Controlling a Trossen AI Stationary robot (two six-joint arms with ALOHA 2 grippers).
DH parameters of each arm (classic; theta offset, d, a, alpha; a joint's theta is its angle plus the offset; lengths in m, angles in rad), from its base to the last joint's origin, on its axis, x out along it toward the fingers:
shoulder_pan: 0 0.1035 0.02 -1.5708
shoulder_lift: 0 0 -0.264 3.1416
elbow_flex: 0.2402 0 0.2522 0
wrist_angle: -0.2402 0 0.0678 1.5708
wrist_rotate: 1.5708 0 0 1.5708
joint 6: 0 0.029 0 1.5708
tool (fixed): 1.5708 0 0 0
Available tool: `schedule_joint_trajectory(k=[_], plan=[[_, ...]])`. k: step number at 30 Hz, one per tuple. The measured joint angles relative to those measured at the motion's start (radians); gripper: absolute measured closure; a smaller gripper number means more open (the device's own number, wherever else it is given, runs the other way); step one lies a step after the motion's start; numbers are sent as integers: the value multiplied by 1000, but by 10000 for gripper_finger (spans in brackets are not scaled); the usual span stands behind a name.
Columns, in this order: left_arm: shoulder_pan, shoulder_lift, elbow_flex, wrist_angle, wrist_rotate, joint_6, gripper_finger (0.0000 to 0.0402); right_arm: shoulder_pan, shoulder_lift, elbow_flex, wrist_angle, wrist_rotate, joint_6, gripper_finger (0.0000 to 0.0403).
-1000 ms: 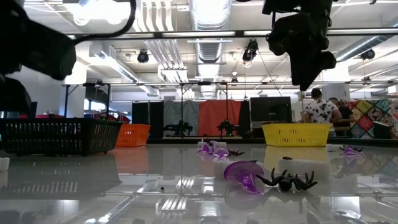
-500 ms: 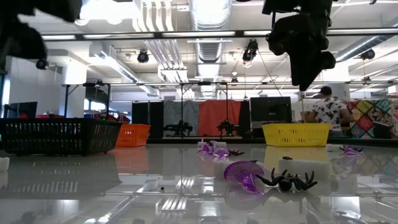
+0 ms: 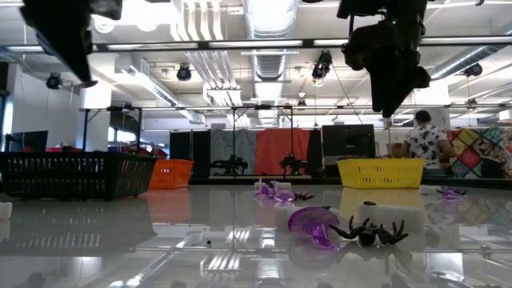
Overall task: Sort Halloween decoration
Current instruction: Put the violet witch hat toy into the orange bin
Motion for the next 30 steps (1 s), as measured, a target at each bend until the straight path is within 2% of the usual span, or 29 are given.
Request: schedule_joint_trajectory(k=[9,15,21,27,30], plan=[[333,-92,0,2,-4,369,401,0,0,0,8,11,81,239],[575,-122,0,43,8,542,401,0,0,0,56,18,131,239],[757,-112,0,109,127,730,401,-15,0,0,208,67,147,239],[881,-60,-1,130,222,868,401,-36,1,0,384,157,127,239],[932,-36,-1,162,310,925,401,-42,1,0,436,172,110,239]])
